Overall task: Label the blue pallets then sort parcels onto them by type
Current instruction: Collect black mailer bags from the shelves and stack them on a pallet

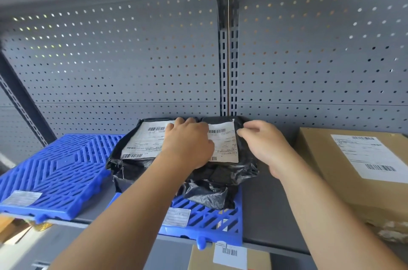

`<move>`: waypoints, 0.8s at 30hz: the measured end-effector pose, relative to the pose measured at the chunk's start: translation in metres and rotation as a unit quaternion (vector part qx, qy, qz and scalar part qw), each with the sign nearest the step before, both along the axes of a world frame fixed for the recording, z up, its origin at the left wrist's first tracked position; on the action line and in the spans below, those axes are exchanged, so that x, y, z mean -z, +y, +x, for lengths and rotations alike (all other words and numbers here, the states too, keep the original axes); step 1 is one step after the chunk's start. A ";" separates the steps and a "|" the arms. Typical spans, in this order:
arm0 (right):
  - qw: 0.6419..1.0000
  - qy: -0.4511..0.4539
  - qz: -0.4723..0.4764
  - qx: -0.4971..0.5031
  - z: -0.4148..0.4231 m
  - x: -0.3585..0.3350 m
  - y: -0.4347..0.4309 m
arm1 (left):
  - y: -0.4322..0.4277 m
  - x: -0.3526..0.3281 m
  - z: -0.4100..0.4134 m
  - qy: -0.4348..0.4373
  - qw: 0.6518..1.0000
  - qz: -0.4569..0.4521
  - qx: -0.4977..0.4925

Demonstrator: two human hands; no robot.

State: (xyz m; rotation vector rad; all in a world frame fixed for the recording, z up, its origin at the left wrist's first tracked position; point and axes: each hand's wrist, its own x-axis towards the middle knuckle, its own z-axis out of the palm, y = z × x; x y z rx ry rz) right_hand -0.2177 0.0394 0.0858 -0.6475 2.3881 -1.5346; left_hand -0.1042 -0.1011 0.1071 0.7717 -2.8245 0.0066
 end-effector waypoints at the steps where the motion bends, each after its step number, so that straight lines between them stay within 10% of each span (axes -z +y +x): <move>1: 1.000 0.003 -0.004 -0.005 0.000 -0.001 0.002 | 0.001 0.000 0.002 0.015 1.000 0.004 0.004; 24: 0.917 0.319 0.195 0.138 0.111 -0.032 0.053 | 0.030 -0.016 0.061 0.139 0.979 0.033 0.146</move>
